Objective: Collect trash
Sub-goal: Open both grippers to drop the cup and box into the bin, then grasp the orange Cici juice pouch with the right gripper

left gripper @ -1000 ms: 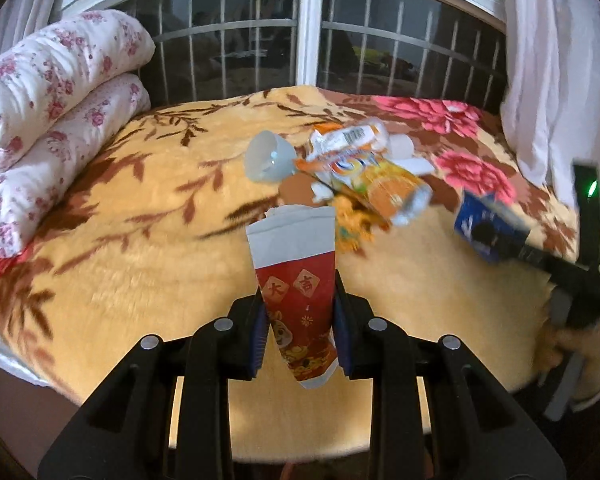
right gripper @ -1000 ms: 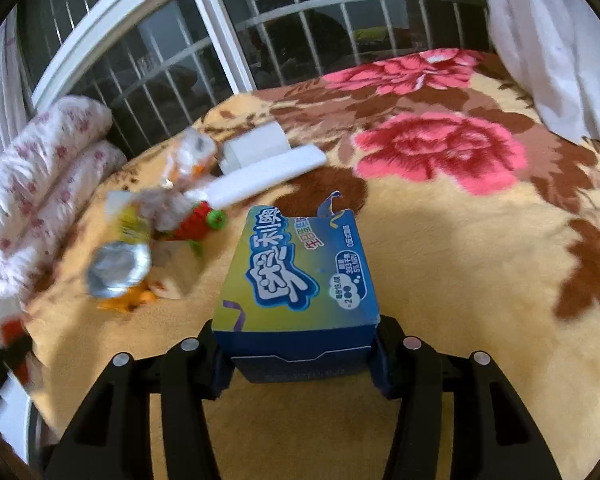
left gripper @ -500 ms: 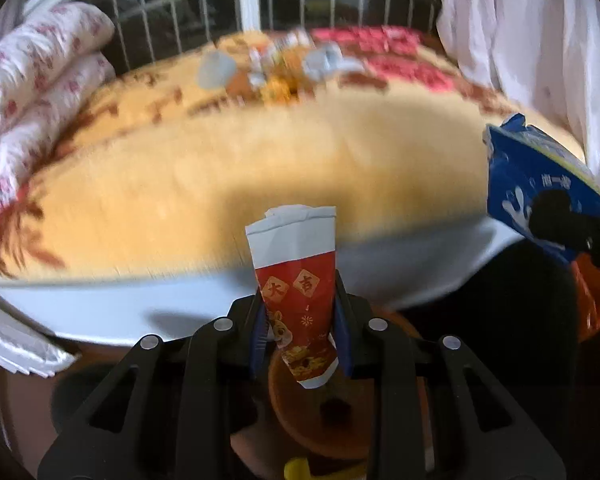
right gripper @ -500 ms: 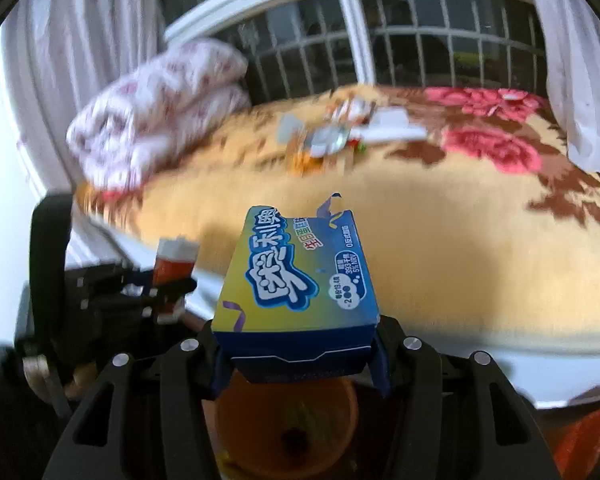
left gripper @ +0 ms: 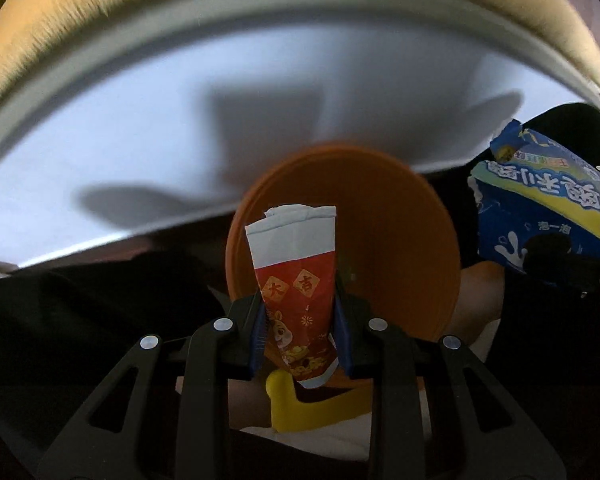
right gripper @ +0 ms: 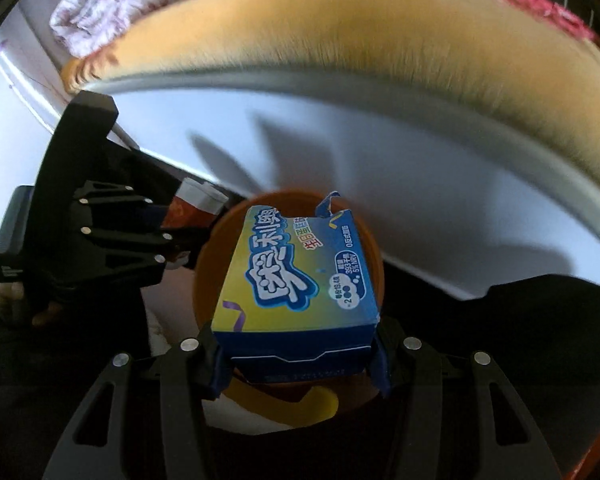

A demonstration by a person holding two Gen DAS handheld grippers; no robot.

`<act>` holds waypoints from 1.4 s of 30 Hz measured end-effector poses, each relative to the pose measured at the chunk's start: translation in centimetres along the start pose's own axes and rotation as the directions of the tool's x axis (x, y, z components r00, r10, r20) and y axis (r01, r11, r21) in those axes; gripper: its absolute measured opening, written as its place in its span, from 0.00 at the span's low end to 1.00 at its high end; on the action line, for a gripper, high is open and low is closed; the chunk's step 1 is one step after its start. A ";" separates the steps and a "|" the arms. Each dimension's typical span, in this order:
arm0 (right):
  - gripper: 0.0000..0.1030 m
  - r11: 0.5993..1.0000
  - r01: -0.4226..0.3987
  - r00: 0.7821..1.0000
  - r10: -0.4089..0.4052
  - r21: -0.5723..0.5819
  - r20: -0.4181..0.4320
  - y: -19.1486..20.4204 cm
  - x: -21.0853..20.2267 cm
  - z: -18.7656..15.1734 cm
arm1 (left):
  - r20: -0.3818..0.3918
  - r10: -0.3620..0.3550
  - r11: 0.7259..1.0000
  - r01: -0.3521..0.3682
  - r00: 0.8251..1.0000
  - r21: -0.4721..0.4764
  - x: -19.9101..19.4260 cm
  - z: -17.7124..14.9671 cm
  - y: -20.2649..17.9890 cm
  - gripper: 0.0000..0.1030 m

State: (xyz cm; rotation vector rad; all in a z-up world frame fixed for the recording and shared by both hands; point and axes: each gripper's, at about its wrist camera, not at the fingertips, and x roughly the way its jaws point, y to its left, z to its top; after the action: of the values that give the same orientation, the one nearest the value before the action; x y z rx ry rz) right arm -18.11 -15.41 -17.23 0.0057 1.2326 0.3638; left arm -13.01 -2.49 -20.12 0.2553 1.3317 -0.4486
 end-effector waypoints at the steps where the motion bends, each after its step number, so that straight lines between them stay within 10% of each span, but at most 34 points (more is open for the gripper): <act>1: 0.51 1.000 -0.003 1.000 0.003 0.001 -0.011 0.0 0.4 0.1 | -0.012 0.003 1.000 -0.003 1.000 -0.002 0.4 0.0 0.1 0.26; 5: 0.55 1.000 -0.009 0.998 0.010 0.001 -0.066 -0.2 2.2 0.5 | -0.047 -0.004 1.000 0.004 0.999 -0.001 1.5 0.1 0.2 0.31; 9: 0.78 0.999 0.030 0.996 -0.029 0.011 -0.084 -0.6 3.1 0.6 | -0.086 0.054 0.998 -0.055 0.995 -0.004 2.5 0.3 0.4 0.87; 17: 0.75 1.000 -0.013 0.999 0.013 0.009 0.044 -1.5 -2.6 1.2 | -0.063 0.018 0.999 -0.020 0.998 -0.033 1.7 0.8 1.2 0.87; 22: 0.75 0.997 -0.018 0.970 0.035 -0.073 0.240 -1.5 -9.5 4.5 | 0.087 0.015 1.000 -0.017 0.996 0.017 -3.6 1.6 0.7 0.87; 29: 0.77 0.995 0.045 0.913 -0.006 -0.086 0.408 -2.1 -13.6 15.6 | 0.398 0.080 0.990 -0.120 0.914 0.075 -13.0 3.5 1.1 0.87; 33: 0.83 0.993 0.055 0.931 -0.012 -0.107 0.366 -2.4 -12.8 25.2 | 0.480 0.138 0.989 -0.148 0.866 -0.017 -14.6 6.1 3.2 0.87; 42: 0.84 0.977 0.143 0.988 -0.134 -0.157 0.072 -2.7 -5.8 37.1 | 0.506 0.127 0.990 -0.077 0.853 -0.119 -14.3 8.1 6.6 0.87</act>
State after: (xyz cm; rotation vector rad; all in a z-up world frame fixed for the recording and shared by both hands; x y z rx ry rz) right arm 15.21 -12.44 0.13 -0.2067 1.1329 0.3389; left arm -5.35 2.32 -4.93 0.1127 0.8056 -0.3300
